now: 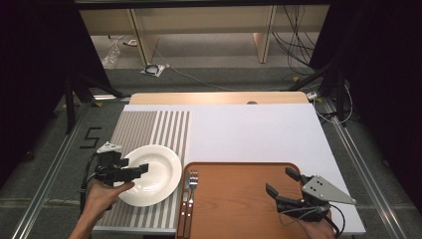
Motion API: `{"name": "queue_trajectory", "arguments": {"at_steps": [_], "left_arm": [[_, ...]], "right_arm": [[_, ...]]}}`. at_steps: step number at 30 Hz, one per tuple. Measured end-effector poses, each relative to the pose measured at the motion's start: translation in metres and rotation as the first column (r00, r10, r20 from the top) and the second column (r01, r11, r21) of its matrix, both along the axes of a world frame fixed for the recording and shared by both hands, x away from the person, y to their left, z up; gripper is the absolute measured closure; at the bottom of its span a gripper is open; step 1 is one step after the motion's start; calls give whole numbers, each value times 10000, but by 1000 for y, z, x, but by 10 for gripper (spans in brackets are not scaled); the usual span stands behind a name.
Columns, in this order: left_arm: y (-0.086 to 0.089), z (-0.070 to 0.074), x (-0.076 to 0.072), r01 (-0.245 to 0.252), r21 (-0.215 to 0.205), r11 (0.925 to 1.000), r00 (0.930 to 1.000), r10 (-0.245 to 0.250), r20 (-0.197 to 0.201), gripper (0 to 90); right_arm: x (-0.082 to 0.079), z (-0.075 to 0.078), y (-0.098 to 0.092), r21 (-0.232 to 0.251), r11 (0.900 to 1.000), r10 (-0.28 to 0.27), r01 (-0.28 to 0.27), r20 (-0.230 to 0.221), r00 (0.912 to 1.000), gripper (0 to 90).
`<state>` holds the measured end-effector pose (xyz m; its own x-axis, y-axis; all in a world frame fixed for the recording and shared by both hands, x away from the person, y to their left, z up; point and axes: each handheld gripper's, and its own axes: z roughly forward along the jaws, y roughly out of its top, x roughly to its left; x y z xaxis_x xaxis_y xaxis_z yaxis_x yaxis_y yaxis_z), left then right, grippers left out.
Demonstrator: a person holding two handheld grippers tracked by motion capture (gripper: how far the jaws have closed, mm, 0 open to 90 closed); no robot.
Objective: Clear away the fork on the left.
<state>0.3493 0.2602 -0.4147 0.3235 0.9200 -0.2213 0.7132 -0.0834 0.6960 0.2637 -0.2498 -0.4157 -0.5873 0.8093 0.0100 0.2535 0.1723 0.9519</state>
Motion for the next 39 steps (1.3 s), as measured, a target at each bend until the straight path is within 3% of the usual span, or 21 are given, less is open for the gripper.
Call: {"name": "queue_trajectory", "arguments": {"at_steps": [8,13,16,26,32,34,38,39], "left_arm": [[19,-3,-5,-856,-286,9959,9963,854,-51,182],[28,-6,-8,-1447,-540,9880,9894,1437,-220,182],[35,-8,-11,-1751,-971,9798,9842,1716,-431,182],[50,-15,-21,-2519,-1575,9549,9669,2414,-827,182],[56,-22,-27,-2903,-2005,9357,9544,2679,-1315,182],[58,-24,-28,-3068,-2250,9248,9482,2764,-1568,182],[62,-29,-32,-3544,-2828,8913,9310,3081,-1958,182],[63,-29,-33,-3579,-2870,8886,9295,3098,-2001,182]], "right_arm": [[1,-1,-1,61,10000,12,-12,11,10000,216],[2,-2,-2,77,10000,-9,10,-29,10000,216],[2,-2,-2,64,10000,-7,7,-20,10000,216],[1,-2,-3,57,10000,-30,30,-41,10000,216],[1,-2,-2,62,10000,-5,5,-11,10000,217],[1,-2,-3,56,10000,-27,27,-41,10000,217],[0,-1,-3,33,10000,-52,52,-37,10000,217],[0,-1,-3,14,10000,-59,59,-46,10000,217]]}}
